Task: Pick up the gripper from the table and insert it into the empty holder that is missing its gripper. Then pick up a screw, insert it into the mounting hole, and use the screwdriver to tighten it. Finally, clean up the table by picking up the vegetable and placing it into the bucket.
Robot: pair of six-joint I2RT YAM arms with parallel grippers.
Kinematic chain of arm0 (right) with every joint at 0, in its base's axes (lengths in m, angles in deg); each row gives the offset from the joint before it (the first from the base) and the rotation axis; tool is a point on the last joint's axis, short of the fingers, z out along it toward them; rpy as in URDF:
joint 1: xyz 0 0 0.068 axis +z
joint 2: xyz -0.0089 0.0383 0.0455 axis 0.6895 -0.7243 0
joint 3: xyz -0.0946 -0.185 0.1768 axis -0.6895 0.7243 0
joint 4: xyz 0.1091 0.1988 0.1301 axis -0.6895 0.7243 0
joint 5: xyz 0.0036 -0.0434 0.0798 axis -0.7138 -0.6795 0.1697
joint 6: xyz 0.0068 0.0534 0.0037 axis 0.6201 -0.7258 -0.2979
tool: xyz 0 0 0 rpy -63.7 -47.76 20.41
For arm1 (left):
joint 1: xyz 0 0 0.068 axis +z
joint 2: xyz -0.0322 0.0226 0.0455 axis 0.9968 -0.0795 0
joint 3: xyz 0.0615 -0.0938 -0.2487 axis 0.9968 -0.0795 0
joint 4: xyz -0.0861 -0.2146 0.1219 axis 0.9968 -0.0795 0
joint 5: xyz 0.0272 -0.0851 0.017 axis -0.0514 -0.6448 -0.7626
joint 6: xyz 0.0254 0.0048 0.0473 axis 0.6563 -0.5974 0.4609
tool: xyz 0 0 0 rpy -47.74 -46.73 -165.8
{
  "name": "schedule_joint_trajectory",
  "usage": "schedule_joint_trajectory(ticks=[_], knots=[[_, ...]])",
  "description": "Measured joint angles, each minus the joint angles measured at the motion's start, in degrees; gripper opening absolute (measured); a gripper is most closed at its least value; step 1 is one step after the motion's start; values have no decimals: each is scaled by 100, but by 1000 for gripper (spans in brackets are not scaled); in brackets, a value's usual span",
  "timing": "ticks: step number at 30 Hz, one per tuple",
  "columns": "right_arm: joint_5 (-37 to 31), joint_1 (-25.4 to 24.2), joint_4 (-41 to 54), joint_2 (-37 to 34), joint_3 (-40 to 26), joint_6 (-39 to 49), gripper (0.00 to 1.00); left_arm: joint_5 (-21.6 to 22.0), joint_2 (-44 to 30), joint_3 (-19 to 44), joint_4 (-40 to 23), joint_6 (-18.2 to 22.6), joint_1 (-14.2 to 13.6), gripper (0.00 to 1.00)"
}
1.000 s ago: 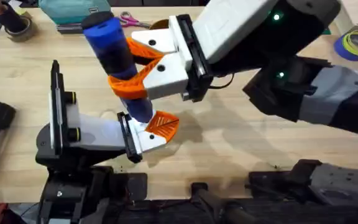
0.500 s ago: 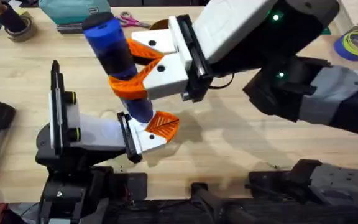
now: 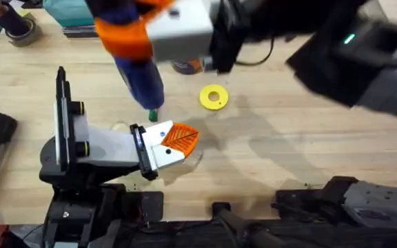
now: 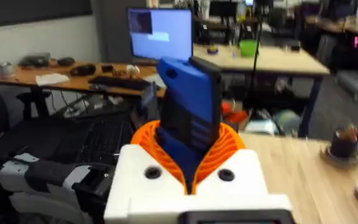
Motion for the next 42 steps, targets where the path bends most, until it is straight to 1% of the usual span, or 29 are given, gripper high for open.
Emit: schedule_joint_trajectory(ticks=[3,6,7,9,11,13,15,20,24,27,29,33,38,42], knots=[[-145,-59,1683,2,-686,469,22,0,-2,0,0,-2,0,10],[-740,-94,3821,1,-1432,1211,21,-2,0,0,0,-2,0,10],[-972,-114,4374,0,-1648,1462,21,-2,0,0,0,-2,0,10],[-1480,-190,5300,0,-2105,1987,21,0,-1,0,-1,-1,0,10],[-1940,-298,5819,1,-2458,2445,21,-1,0,0,0,-2,0,10],[-2349,-447,6164,19,-2681,2850,21,0,0,0,0,-2,0,10],[-2671,-636,6477,66,-2751,3234,21,0,-1,0,0,-2,0,10],[-3348,-1200,7472,85,-2770,4439,21,0,0,0,0,-2,0,10],[-3893,-1662,7939,83,-2770,5249,21,0,0,0,0,-2,0,10],[-4196,-2012,8332,10,-2776,5702,21,0,-2,0,0,-1,2,10],[-4310,-2221,8621,-142,-2781,5955,21,0,-2,0,0,-2,0,10],[-4558,-2599,9107,-733,-2783,6483,21,0,0,0,0,-2,0,10],[-4906,-2956,9082,-1512,-2783,6834,21,0,-1,0,0,0,0,10],[-5095,-3164,9066,-1921,-2768,7153,21,0,-2,0,0,0,0,10]])
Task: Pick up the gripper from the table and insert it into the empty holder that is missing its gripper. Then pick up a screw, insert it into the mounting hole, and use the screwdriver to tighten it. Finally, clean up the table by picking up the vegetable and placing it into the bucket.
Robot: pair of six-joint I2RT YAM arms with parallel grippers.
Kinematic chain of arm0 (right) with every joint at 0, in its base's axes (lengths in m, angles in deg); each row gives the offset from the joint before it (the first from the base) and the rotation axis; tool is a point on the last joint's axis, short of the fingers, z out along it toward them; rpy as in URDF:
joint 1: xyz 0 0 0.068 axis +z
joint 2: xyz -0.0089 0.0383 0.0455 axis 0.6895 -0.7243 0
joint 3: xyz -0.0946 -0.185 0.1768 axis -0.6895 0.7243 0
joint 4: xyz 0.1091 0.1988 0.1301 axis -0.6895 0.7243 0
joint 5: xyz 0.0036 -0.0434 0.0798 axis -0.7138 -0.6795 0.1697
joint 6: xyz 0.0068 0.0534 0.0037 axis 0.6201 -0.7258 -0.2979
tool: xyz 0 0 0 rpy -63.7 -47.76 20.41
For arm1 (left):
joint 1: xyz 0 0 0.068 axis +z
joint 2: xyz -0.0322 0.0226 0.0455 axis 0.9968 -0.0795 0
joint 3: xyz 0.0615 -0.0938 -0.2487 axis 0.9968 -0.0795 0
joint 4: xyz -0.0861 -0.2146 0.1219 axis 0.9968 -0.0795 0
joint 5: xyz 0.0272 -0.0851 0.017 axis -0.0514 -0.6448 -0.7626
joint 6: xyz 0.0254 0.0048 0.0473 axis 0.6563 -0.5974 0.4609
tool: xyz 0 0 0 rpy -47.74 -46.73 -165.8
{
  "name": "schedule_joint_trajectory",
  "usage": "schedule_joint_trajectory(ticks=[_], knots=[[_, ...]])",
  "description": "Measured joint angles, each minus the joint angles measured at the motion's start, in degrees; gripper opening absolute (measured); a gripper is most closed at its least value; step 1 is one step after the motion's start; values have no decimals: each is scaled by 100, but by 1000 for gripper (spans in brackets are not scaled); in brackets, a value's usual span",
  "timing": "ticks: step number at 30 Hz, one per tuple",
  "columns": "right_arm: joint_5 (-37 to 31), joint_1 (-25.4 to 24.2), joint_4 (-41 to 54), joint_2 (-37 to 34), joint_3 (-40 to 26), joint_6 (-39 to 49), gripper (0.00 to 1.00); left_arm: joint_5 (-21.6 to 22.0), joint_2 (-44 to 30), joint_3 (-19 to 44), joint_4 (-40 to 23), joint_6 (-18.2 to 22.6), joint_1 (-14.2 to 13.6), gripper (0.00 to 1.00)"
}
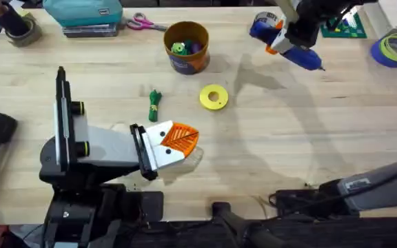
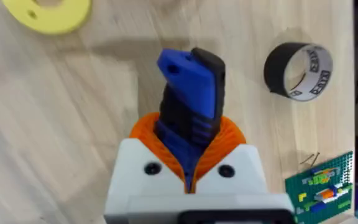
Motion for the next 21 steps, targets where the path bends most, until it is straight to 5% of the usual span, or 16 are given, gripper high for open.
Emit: schedule_joint_trajectory(ticks=[19,21], knots=[[-659,-224,-1571,-460,2162,1440,31,2,0,0,0,0,0,10],[-688,-224,-1560,-460,2186,1483,286,1,0,0,0,0,0,10]])
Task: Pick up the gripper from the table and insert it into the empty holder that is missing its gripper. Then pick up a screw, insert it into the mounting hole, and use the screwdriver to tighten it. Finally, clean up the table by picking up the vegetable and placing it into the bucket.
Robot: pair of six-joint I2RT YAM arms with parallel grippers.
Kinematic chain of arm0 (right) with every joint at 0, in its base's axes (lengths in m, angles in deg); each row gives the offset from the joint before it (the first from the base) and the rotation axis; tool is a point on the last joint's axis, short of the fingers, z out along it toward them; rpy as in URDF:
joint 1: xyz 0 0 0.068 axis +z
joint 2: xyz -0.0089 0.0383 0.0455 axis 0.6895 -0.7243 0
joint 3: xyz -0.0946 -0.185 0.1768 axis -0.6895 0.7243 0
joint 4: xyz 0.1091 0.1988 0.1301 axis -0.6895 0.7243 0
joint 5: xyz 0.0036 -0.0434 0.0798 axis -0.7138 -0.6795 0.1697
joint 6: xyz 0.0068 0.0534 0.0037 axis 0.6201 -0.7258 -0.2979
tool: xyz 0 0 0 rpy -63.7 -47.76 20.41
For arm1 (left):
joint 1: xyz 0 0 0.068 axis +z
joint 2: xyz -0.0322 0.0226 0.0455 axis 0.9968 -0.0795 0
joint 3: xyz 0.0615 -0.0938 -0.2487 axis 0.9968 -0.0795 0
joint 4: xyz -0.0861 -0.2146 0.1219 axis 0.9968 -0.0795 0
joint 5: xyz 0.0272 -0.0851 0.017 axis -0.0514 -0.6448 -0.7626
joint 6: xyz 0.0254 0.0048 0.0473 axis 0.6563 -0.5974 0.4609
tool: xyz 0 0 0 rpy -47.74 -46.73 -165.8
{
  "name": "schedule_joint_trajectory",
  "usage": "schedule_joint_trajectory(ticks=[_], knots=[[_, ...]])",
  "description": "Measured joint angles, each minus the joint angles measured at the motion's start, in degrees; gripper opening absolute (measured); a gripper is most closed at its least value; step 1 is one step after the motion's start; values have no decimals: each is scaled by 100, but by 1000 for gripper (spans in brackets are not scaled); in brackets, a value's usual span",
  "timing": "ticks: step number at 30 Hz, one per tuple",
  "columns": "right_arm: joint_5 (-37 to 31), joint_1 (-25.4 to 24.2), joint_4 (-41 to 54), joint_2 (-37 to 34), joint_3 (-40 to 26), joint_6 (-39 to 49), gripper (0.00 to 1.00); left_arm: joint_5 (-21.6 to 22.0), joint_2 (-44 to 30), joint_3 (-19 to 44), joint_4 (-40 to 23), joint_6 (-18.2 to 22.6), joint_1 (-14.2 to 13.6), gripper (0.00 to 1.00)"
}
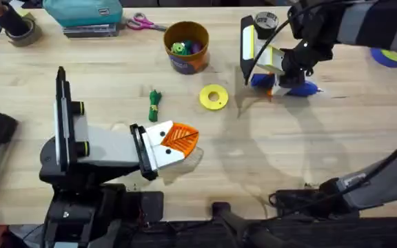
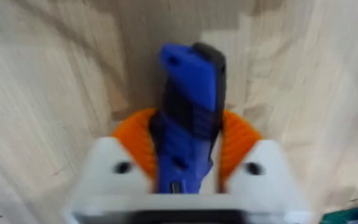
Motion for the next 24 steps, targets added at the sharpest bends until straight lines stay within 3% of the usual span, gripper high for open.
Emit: schedule_joint_trajectory(ticks=[4,5,12,13,18,19,24], knots=[[-37,0,-58,2,0,51,895,0,0,0,0,0,0,10],[-51,0,-70,2,0,73,966,1,0,0,0,0,0,10],[-73,0,-1,169,0,3,996,1,2,0,0,0,0,10],[-75,3,1,254,0,-31,996,2,1,0,1,33,0,61],[-69,39,-14,916,0,-475,996,3,2,0,0,22,0,831],[-69,44,-33,1127,0,-626,996,1,2,0,0,4,0,947],[-28,59,-52,2107,0,-1370,996,3,0,0,0,4,0,986]])
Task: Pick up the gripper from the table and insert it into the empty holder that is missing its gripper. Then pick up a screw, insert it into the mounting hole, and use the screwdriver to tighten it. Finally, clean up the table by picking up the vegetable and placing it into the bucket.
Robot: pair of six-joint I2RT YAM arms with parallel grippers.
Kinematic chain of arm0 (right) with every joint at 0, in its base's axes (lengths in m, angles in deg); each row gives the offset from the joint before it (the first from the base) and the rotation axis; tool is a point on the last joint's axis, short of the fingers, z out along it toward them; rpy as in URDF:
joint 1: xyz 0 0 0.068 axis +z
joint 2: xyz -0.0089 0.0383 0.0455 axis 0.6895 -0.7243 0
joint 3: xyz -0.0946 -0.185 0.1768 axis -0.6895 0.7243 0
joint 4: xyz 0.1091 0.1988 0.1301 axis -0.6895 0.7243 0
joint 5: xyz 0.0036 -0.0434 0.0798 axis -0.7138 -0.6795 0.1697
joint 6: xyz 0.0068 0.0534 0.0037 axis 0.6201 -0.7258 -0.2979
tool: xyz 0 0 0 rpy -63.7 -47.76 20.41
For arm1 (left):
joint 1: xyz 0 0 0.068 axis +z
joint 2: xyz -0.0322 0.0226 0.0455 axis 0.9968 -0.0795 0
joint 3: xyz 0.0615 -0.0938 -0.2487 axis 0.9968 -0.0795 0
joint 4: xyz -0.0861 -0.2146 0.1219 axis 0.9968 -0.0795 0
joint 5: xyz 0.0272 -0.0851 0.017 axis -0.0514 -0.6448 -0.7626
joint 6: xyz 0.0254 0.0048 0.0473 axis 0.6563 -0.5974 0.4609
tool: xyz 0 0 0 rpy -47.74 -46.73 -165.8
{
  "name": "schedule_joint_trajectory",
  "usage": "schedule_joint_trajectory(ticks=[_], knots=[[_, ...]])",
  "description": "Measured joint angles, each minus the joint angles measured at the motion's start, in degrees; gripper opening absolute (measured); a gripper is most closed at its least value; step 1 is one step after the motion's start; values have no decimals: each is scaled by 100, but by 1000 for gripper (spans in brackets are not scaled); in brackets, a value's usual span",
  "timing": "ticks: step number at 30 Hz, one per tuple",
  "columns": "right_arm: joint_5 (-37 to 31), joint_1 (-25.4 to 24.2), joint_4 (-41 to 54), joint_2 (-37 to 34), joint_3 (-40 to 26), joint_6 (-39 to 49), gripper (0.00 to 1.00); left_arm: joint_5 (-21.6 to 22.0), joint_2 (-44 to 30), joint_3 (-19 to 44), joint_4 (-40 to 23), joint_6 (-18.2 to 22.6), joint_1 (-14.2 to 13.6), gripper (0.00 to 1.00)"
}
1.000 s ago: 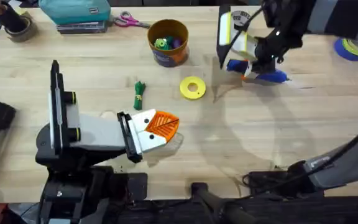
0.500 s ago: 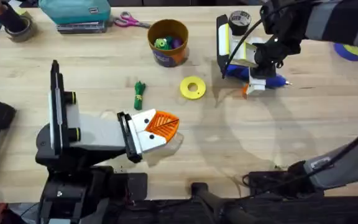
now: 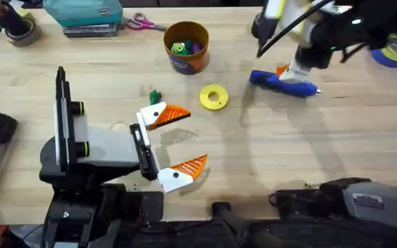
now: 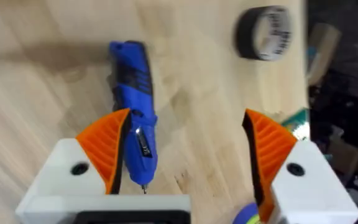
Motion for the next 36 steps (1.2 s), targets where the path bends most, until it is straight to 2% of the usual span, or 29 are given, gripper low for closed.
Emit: schedule_joint_trajectory(ticks=[5,9,11,13,18,22,29,36], knots=[[24,0,4,725,0,-819,996,71,1,-5,88,-98,1,986],[24,0,15,1172,0,-1796,997,519,1,-17,520,-675,0,985],[25,0,17,1387,0,-2404,997,739,0,-13,744,-838,2,986],[27,0,20,1645,0,-3098,996,964,0,26,702,-934,2,986],[53,0,78,2311,0,-4518,997,1699,-153,555,167,-1008,1,986],[87,0,506,2832,0,-5207,997,2146,-745,1334,-463,-863,2,986],[94,0,1648,3550,0,-5631,995,2974,-2453,2762,-1901,-275,1,985],[110,0,2211,3779,296,-5704,995,3974,-4077,4092,-3085,-59,0,985]])
